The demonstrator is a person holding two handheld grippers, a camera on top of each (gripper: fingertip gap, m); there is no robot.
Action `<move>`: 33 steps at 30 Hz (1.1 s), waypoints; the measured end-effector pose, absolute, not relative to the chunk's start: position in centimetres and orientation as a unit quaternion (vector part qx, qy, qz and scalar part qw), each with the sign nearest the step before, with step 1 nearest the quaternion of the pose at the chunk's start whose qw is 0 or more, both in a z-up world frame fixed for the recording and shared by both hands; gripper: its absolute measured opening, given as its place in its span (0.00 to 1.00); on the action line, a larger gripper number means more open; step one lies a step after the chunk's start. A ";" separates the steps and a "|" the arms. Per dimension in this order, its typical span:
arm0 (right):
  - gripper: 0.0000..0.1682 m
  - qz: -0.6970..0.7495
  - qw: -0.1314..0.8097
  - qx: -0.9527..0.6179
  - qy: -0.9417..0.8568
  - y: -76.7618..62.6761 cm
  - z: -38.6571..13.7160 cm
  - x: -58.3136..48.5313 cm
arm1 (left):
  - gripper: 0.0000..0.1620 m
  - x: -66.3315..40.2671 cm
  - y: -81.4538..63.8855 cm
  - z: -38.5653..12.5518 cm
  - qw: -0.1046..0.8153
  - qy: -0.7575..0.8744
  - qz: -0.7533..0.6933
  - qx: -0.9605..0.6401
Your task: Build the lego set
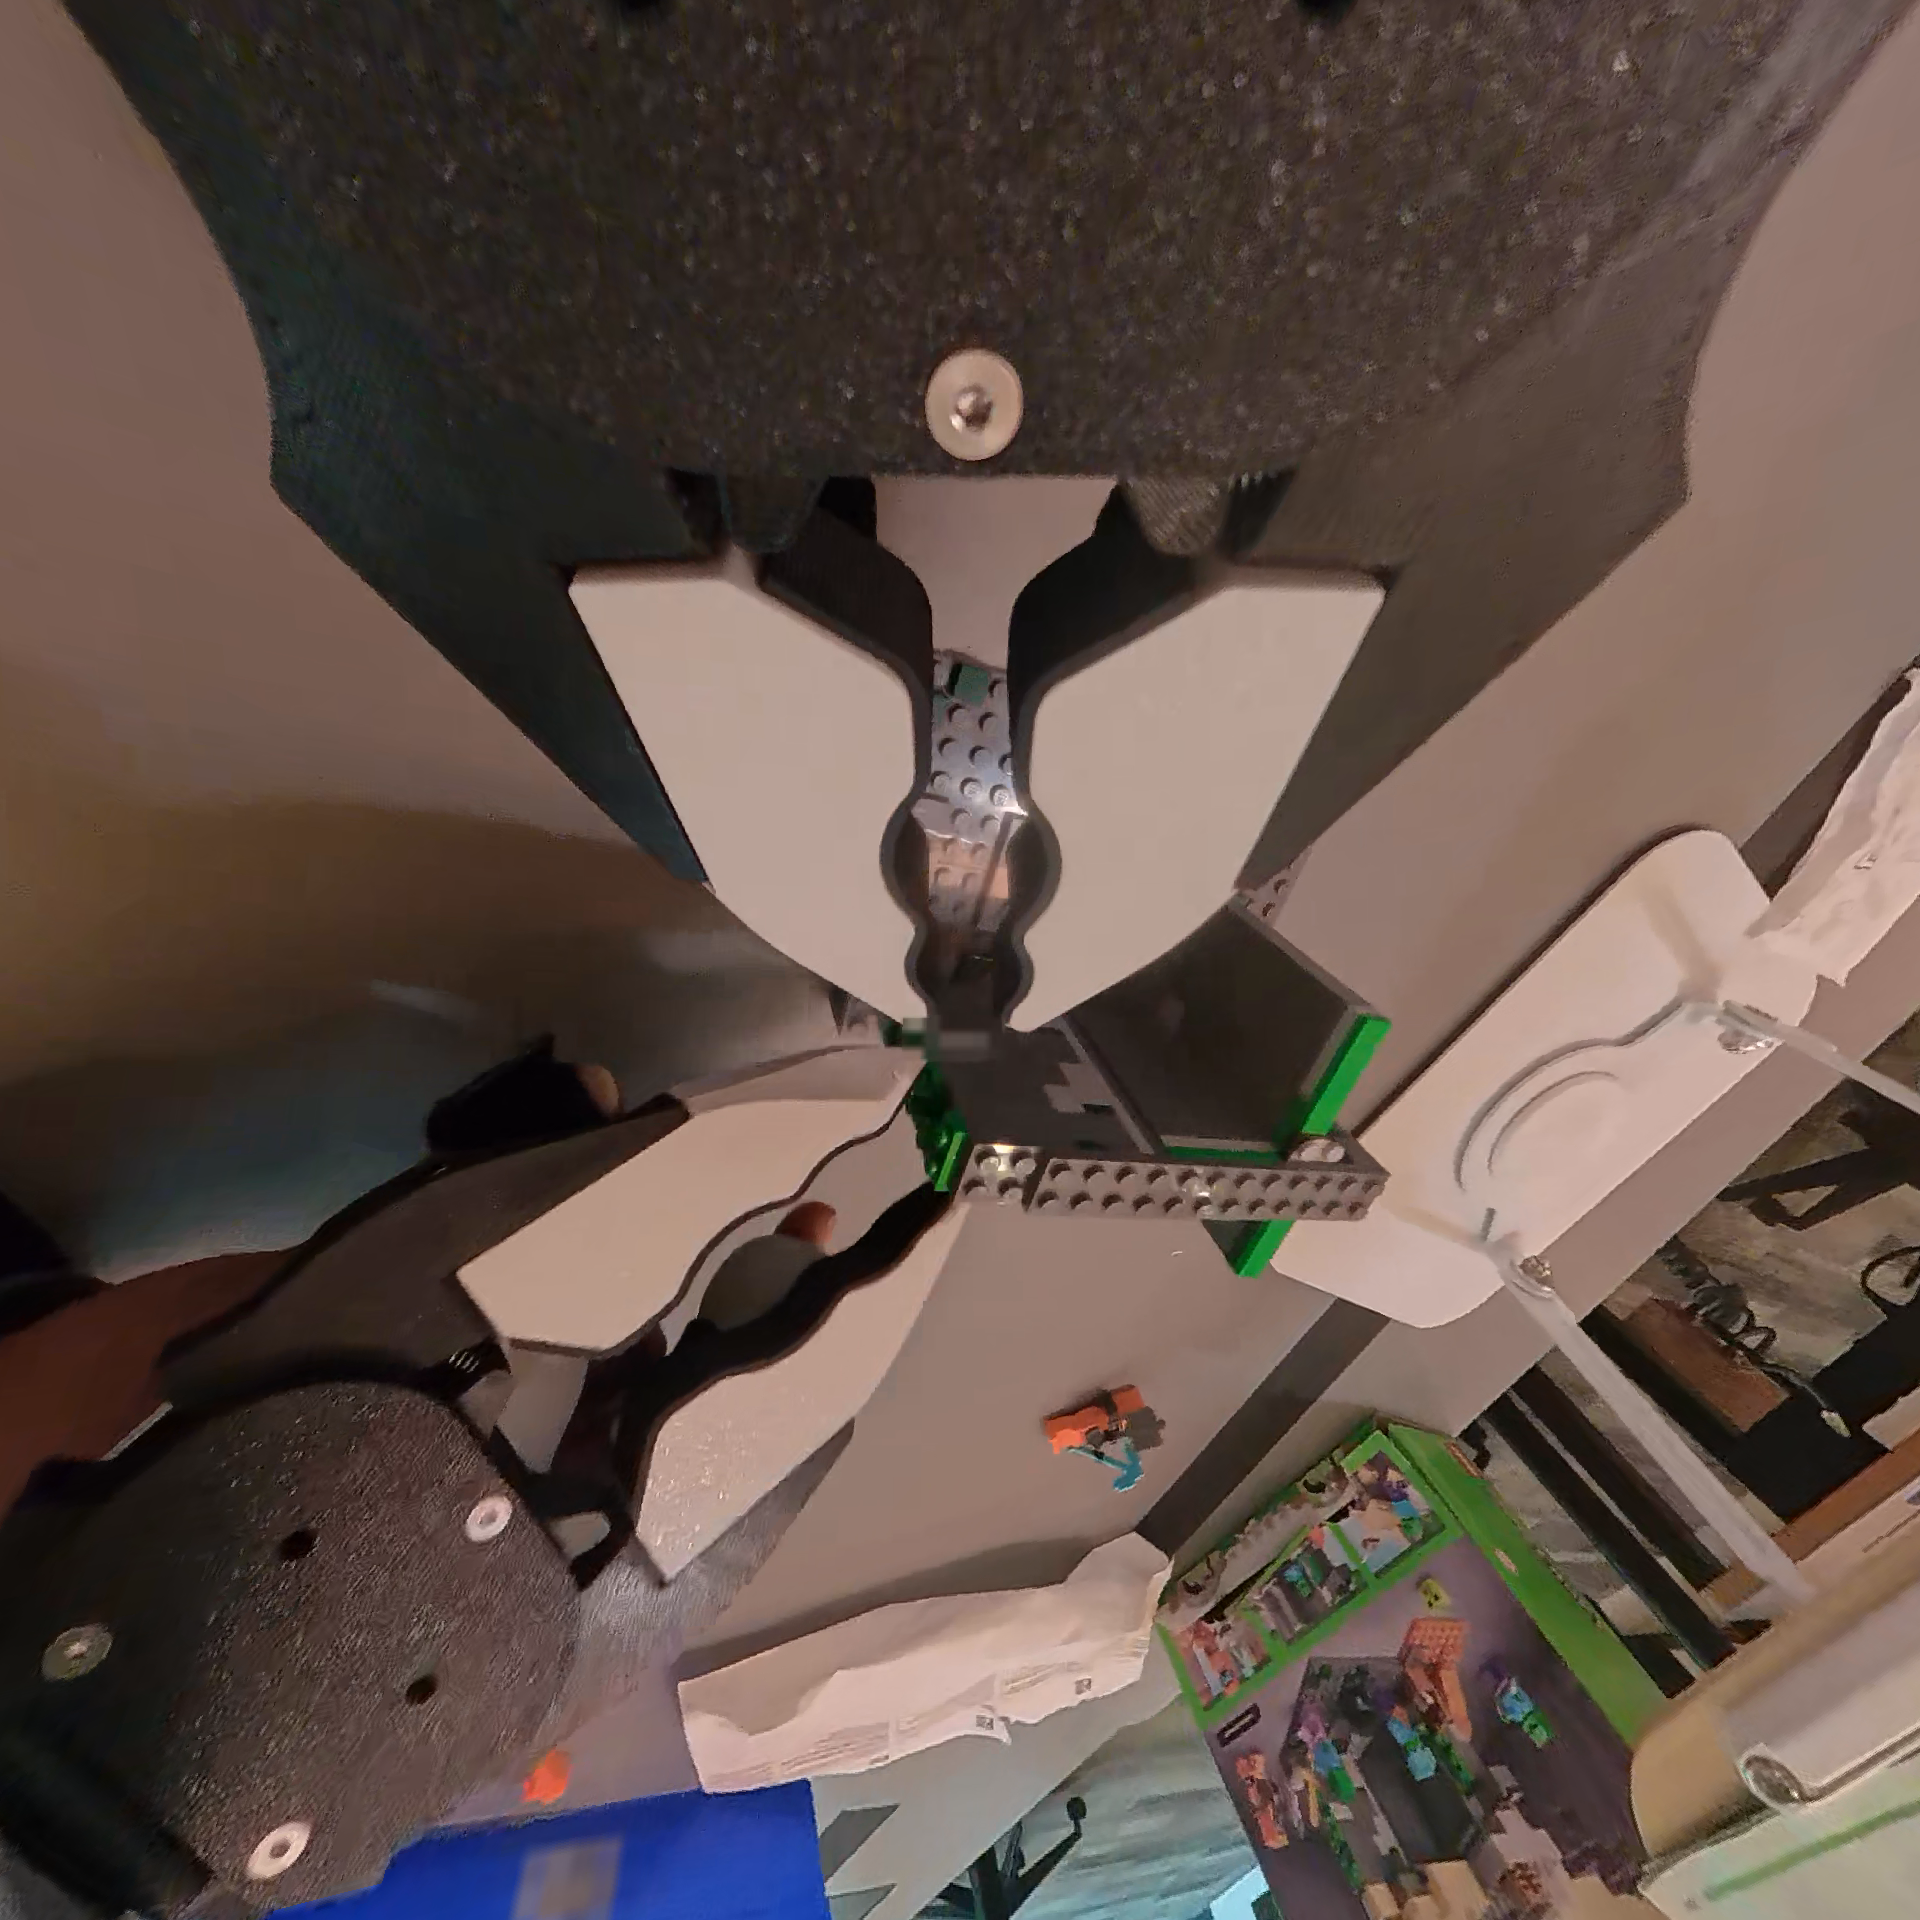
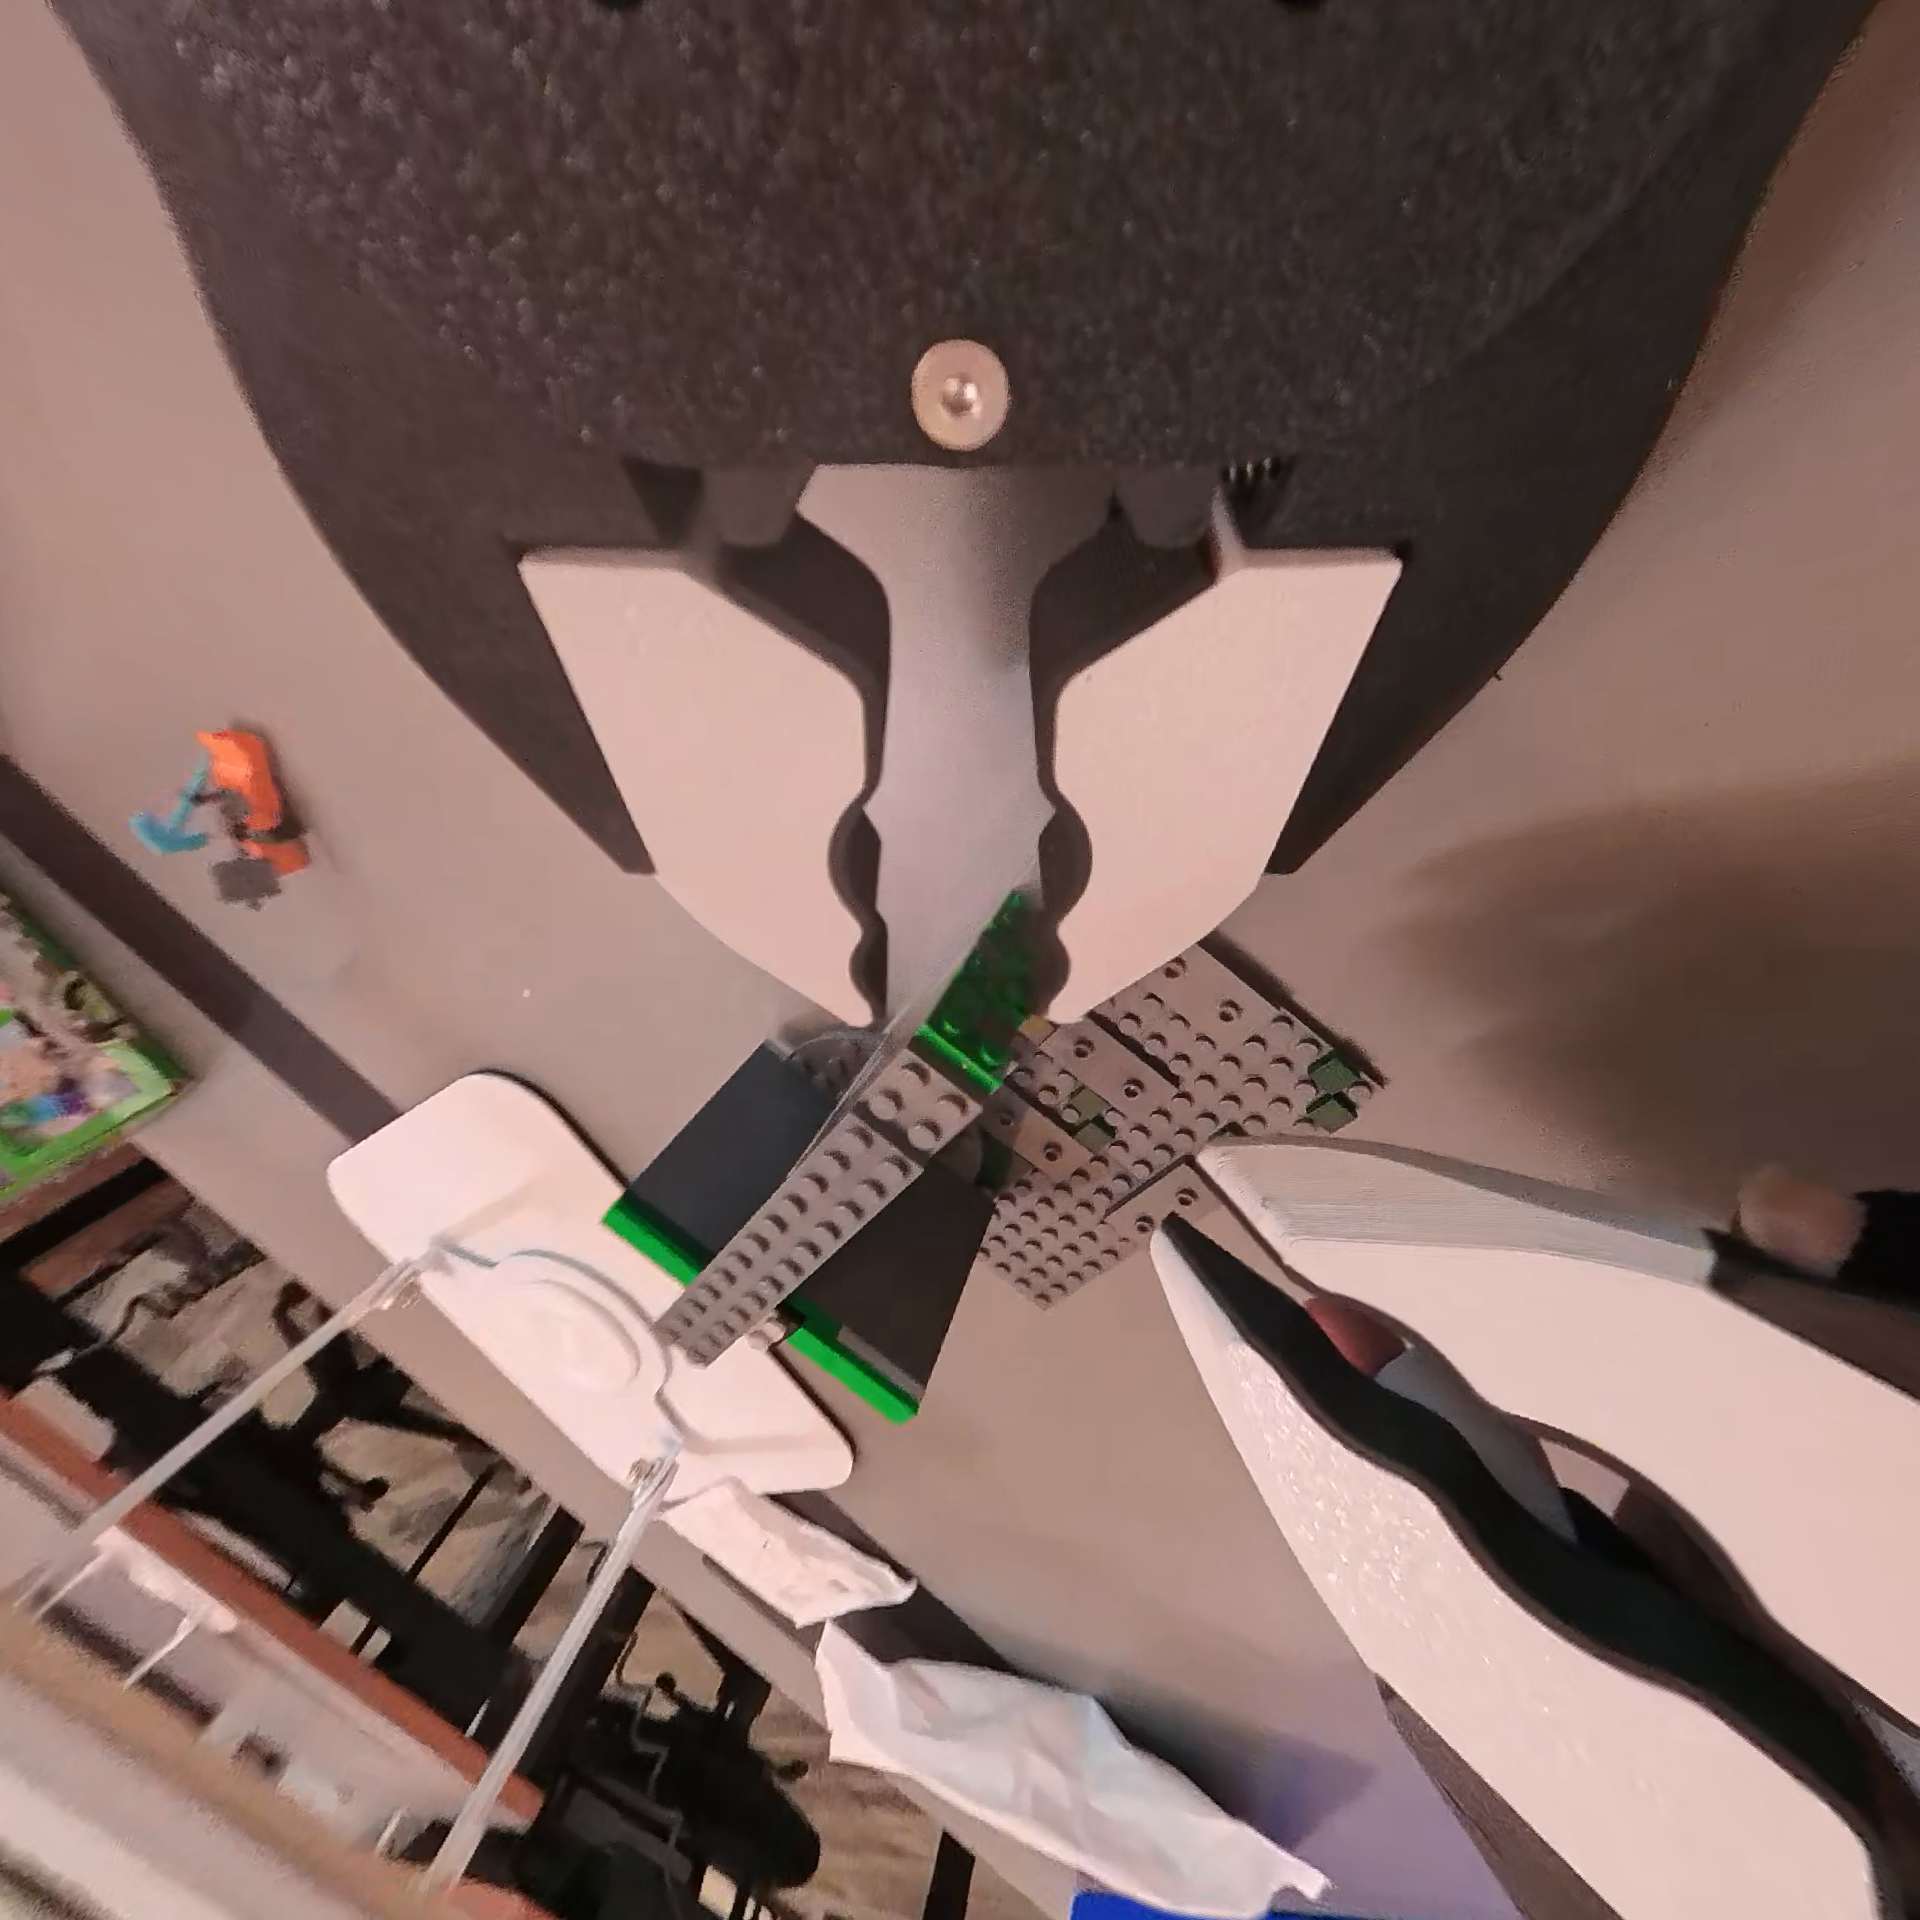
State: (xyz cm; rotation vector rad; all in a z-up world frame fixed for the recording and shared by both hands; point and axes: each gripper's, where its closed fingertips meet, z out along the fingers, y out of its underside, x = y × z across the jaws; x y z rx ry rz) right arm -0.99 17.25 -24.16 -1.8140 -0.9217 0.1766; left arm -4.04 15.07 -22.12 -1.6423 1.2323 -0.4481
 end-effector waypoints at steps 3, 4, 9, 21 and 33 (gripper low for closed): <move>0.15 0.062 0.565 -0.704 -0.425 16.4 -22.1 -1.0 | 0.05 -4.4 15.2 -22.2 0.499 0.499 -0.162 -0.690; 0.13 0.041 0.577 -0.682 -0.446 16.1 -21.7 -1.1 | 0.04 -4.7 15.3 -22.3 0.499 0.492 -0.155 -0.697; 0.09 -0.058 0.590 -0.605 -0.532 15.5 -21.9 -2.1 | 0.02 -6.6 15.0 -22.4 0.499 0.441 -0.144 -0.732; 0.02 -0.061 0.575 -0.614 -0.537 15.7 -22.8 -2.3 | 0.00 -11.0 15.4 -23.2 0.542 0.357 -0.091 -0.755; 0.03 0.027 0.613 -0.681 -0.400 15.8 -19.9 -0.3 | 0.00 -9.2 16.2 -21.2 0.581 0.310 -0.117 -0.743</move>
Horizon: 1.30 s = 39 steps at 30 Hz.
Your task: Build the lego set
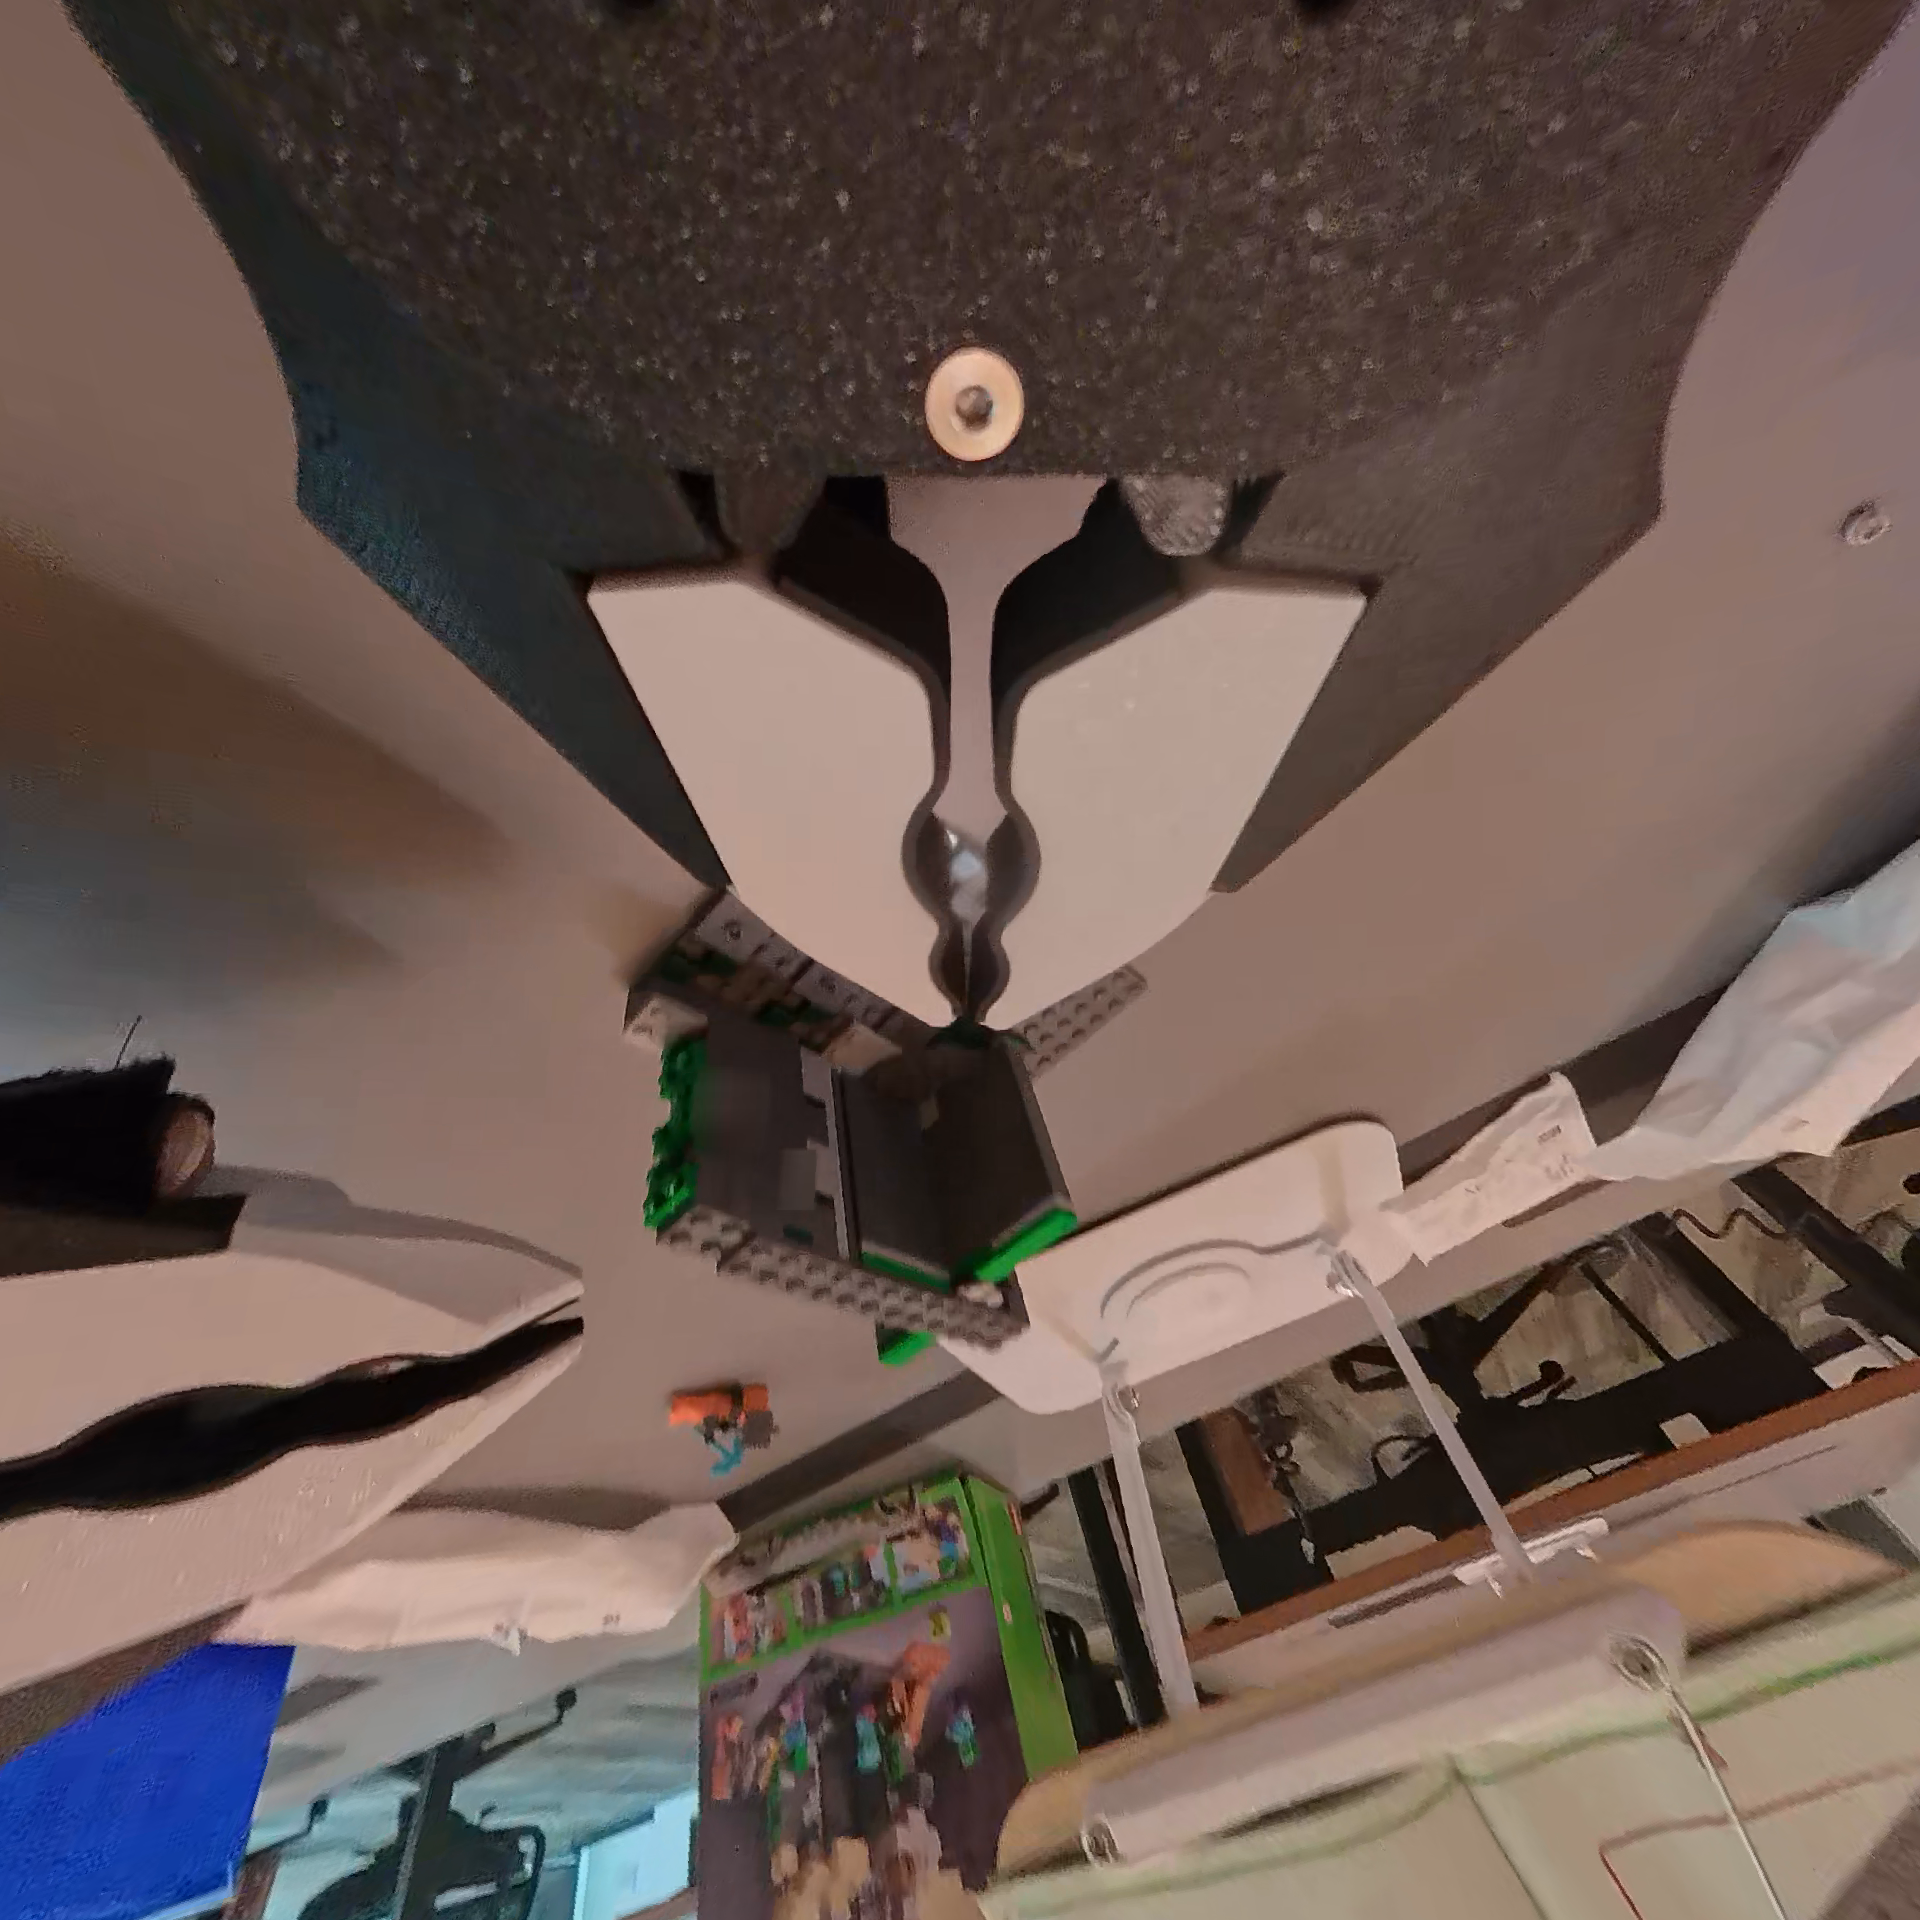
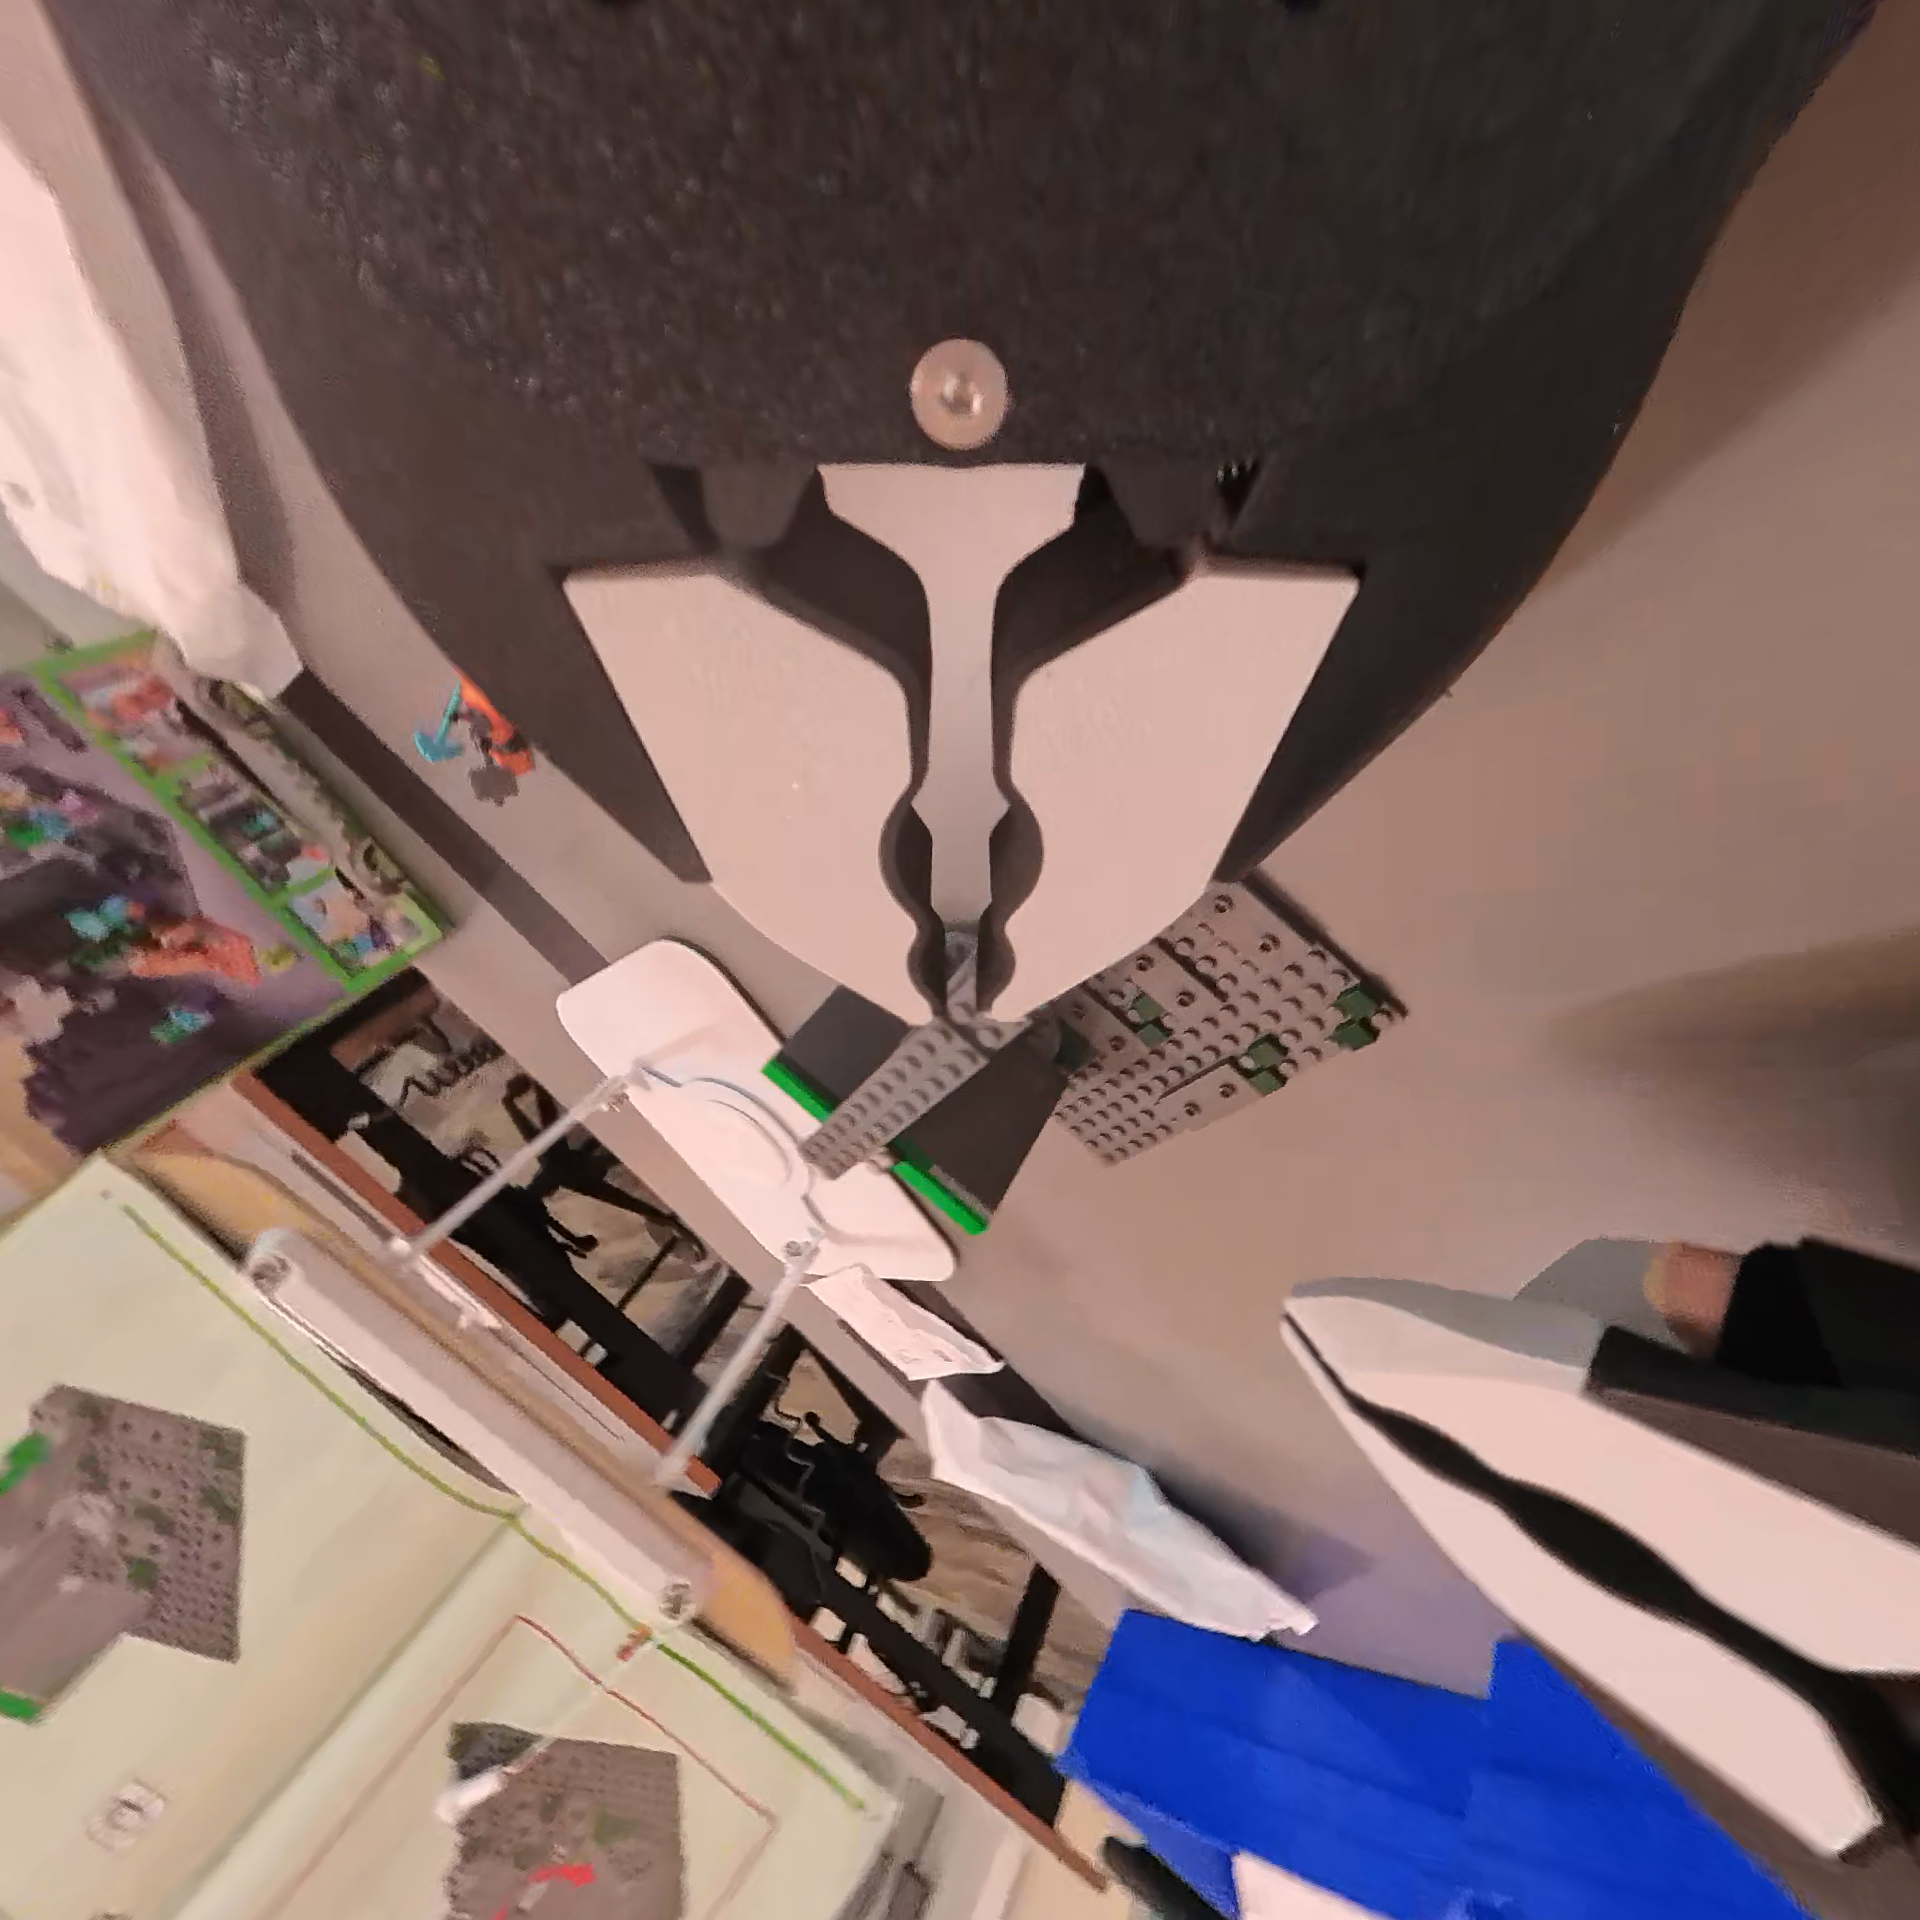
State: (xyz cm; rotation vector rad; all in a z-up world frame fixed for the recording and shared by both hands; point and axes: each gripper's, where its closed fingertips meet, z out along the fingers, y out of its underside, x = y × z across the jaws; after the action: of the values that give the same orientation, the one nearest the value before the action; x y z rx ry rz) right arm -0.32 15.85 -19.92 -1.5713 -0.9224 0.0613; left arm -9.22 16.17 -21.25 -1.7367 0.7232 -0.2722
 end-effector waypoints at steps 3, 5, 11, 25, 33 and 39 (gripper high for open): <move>0.00 0.053 0.626 -0.711 -0.317 16.6 -18.4 1.3 | 0.00 -8.8 16.7 -19.2 0.595 0.273 -0.139 -0.743; 0.00 0.070 0.632 -0.725 -0.265 17.1 -17.8 2.7 | 0.00 -8.7 17.1 -18.4 0.599 0.241 -0.160 -0.747; 0.00 0.114 0.633 -0.738 -0.206 18.3 -19.1 5.9 | 0.00 -9.5 17.7 -19.9 0.619 0.240 -0.139 -0.735; 0.00 0.129 0.621 -0.742 -0.218 19.3 -21.1 5.0 | 0.00 -10.3 19.0 -20.6 0.628 0.260 -0.103 -0.726; 0.00 0.134 0.619 -0.743 -0.218 19.1 -21.2 5.1 | 0.00 -12.7 19.7 -20.5 0.622 0.213 -0.076 -0.750; 0.00 0.140 0.617 -0.741 -0.226 18.7 -21.3 4.8 | 0.00 -19.7 21.3 -19.7 0.622 0.108 -0.019 -0.776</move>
State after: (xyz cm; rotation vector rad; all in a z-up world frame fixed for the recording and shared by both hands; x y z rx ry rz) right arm 4.77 18.69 -21.25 -1.7061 -0.5211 0.3221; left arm -19.70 21.33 -19.68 -1.7824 0.2481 -0.0428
